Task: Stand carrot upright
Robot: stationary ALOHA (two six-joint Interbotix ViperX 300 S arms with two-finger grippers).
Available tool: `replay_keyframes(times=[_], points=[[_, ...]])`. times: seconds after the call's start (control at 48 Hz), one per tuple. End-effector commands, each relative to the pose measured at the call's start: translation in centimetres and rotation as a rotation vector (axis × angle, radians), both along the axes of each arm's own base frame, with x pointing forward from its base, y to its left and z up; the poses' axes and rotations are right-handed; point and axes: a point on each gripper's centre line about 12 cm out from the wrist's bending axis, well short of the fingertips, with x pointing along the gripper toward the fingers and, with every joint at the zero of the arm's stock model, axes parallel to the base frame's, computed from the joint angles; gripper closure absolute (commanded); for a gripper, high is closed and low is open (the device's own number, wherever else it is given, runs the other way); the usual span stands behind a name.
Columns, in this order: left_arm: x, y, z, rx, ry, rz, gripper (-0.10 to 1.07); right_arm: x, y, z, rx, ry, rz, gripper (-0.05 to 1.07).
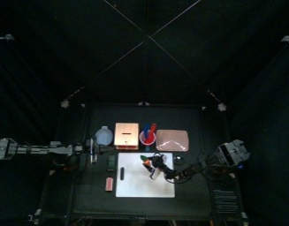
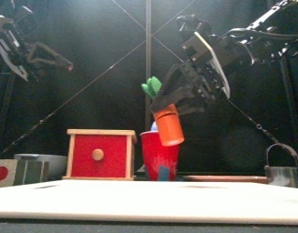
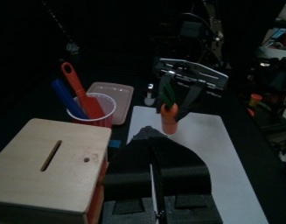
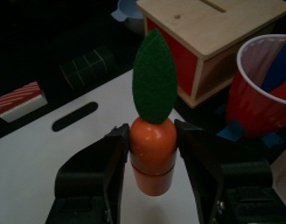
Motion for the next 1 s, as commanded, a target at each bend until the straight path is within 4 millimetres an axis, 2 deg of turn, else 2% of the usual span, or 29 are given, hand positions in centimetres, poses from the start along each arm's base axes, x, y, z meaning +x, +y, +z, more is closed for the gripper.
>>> replay_keyframes(times=[0.0, 0.292, 0.604, 0.75, 0.979], points=[[0.4, 0.1, 1.0, -0.001, -0.031, 0.006, 0.96, 0.1, 0.1, 0.6, -0.003, -0.044, -0.006, 0.42], [0.4, 0.3, 1.2, 0.001, -0.034, 0.013, 0.96, 0.7, 0.5, -2.2, -0.035, -0.018, -0.054, 0.41], [0.4, 0.3, 1.1, -0.005, -0.033, 0.015, 0.96, 1.2, 1.0, -3.5, -0.143, -0.060, -0.172, 0.41], [0.3, 0.4, 1.0, -0.015, -0.031, 0.020, 0.96, 1.5, 1.1, -5.0, -0.130, -0.026, -0.212, 0.41], [0.3, 0.4, 1.0, -0.018, -0.033, 0.025, 0.96, 2.1, 2.2, -4.9, -0.124, -0.043, -0.200, 0.41]])
